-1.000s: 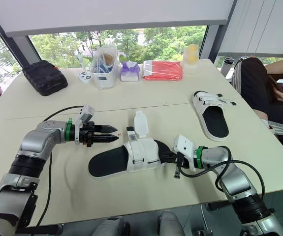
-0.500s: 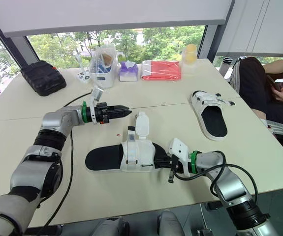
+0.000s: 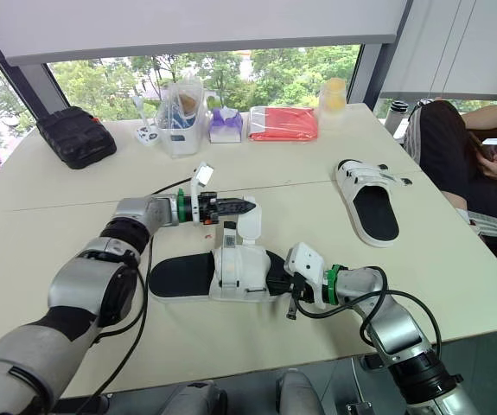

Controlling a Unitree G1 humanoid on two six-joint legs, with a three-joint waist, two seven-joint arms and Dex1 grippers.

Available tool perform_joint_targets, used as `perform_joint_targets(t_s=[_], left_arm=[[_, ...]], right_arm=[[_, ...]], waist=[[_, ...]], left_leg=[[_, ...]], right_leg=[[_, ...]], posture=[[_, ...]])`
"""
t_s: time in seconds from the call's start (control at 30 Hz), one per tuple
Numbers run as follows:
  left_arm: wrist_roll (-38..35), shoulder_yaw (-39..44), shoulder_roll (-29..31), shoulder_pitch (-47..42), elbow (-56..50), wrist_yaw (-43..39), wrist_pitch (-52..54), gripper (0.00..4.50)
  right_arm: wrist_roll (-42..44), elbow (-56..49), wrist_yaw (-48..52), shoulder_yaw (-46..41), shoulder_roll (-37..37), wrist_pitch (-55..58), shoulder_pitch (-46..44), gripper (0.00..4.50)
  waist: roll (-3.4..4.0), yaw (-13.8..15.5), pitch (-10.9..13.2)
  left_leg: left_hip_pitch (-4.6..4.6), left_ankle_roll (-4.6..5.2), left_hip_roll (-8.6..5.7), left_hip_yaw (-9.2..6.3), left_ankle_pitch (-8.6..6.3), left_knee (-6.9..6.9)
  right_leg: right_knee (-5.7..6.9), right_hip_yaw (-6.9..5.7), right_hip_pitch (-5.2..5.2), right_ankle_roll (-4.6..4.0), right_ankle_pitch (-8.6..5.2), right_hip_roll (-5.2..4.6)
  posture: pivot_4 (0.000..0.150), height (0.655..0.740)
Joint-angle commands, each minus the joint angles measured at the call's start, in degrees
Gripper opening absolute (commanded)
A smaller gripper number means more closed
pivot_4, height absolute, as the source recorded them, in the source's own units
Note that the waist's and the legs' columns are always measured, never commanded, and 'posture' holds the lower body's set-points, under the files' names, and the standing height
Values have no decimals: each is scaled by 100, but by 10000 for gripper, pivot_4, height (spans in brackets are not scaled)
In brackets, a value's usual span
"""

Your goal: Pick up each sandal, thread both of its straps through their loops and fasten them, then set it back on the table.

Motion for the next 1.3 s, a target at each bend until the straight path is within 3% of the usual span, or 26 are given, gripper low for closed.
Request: perform_joint_targets(t_s=[0.03,0.2,0.27,0.4,0.7,0.8,1.03,1.07,1.3], left_arm=[[-350,762,-121,-305,389,1059,-223,24752],[-524,1452,-324,-336,673,1987,-601,24752],[-460,1530,-381,-330,702,2087,-719,19357],[-344,1579,-410,-344,712,2015,-785,2098],[-282,1639,-205,-419,682,1808,-749,912],[-338,1664,81,-457,593,1214,-429,7981],[-77,1284,528,-264,372,303,281,42643],[-42,1190,583,-210,305,91,434,44493],[3,771,593,183,-251,-520,1237,44493]], right_arm=[[-103,113,-50,176,97,-30,-23,0],[-149,195,-131,187,121,-114,-51,0],[-158,213,-172,175,130,-138,-53,0],[-183,264,-216,155,139,-185,-67,0],[-218,336,-263,161,159,-275,-34,0],[-233,412,-284,171,174,-330,-51,0],[-272,466,-283,194,180,-422,-21,0],[-278,470,-281,199,184,-432,-18,0],[-297,548,-263,197,203,-474,-59,0]], waist=[[0,-18,0],[0,-21,0],[0,-10,0],[0,0,0],[0,2,0],[0,-12,0],[0,-10,0],[1,-13,0],[2,-79,-1]], left_leg=[[1,0,1,-1,0,-1],[2,-4,5,-1,2,-1],[1,-5,4,-1,2,-1],[2,-6,1,1,3,-1],[2,-7,-1,2,3,-1],[3,-7,-3,3,3,-1],[4,-7,-6,3,4,0],[4,-7,-6,3,4,0],[3,-6,-6,-2,4,0]], right_leg=[[0,0,0,0,0,1],[2,0,-1,0,1,0],[2,0,-1,0,1,0],[2,0,-1,0,2,0],[3,0,-1,-2,3,0],[4,0,-1,-2,3,0],[7,0,0,-2,3,1],[8,-1,0,-2,3,1],[11,-1,0,-2,3,2]], posture=[[1500,7400],[1500,7400],[1500,7400],[1500,7400],[1500,7400],[1500,7400],[1500,7400],[1500,7400],[1500,7400]])
